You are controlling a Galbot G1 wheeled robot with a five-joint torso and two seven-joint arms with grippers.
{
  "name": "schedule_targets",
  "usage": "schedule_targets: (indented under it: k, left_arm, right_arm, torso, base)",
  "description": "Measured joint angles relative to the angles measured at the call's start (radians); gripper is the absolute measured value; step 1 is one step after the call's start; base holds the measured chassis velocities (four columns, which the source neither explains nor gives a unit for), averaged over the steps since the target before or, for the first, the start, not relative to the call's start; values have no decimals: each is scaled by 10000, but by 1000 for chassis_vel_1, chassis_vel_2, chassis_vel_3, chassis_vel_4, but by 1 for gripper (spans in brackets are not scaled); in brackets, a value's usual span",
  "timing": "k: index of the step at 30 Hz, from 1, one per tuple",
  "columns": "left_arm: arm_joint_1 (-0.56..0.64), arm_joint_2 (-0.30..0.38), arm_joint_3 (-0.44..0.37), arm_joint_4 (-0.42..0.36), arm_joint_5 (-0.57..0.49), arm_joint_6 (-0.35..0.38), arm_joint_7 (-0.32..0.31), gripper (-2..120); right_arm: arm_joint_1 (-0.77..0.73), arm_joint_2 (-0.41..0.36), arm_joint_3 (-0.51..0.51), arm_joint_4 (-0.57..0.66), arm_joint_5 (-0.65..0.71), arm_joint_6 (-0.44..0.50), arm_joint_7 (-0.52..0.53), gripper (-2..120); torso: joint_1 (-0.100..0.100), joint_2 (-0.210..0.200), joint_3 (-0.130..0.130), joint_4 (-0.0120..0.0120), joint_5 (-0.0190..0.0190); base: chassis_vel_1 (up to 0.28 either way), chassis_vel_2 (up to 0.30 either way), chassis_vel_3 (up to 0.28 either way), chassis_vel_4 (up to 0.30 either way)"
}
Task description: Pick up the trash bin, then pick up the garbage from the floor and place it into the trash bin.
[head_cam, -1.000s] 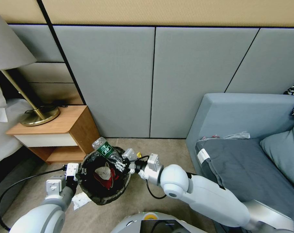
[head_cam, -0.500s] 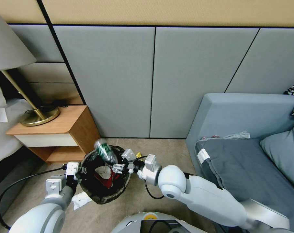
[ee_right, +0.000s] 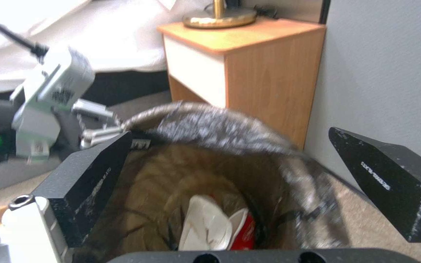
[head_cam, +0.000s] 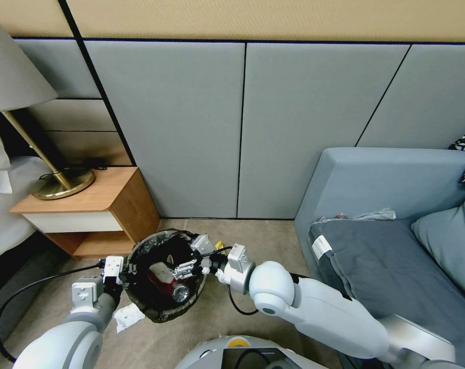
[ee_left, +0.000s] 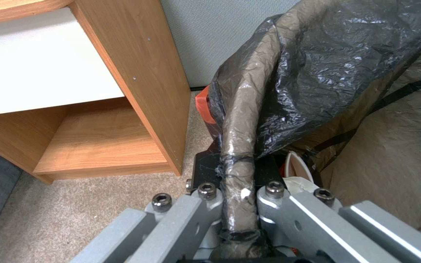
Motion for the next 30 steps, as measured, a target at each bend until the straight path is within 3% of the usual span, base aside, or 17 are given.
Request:
schedule_targets:
  k: [6, 19, 30]
  left_arm:
    - [3, 8, -3, 0, -2, 0, -1, 1]
    - [10, 0, 12, 0, 4, 0, -6, 1]
    - [27, -4, -2, 0, 12, -4, -1, 1]
  right_arm:
    - [3, 8, 227, 43, 58, 66, -1, 100]
    - [446, 3, 2152, 168, 862, 181, 121, 100]
    - [415, -36, 2702, -1152, 399, 403, 541, 100]
  torso:
    - [0, 0, 0, 0, 0]
    - [0, 0, 0, 0, 0]
    - [0, 0, 0, 0, 0]
  base:
    - [0, 0, 0, 0]
    - [0, 0, 0, 0]
    - [0, 0, 0, 0]
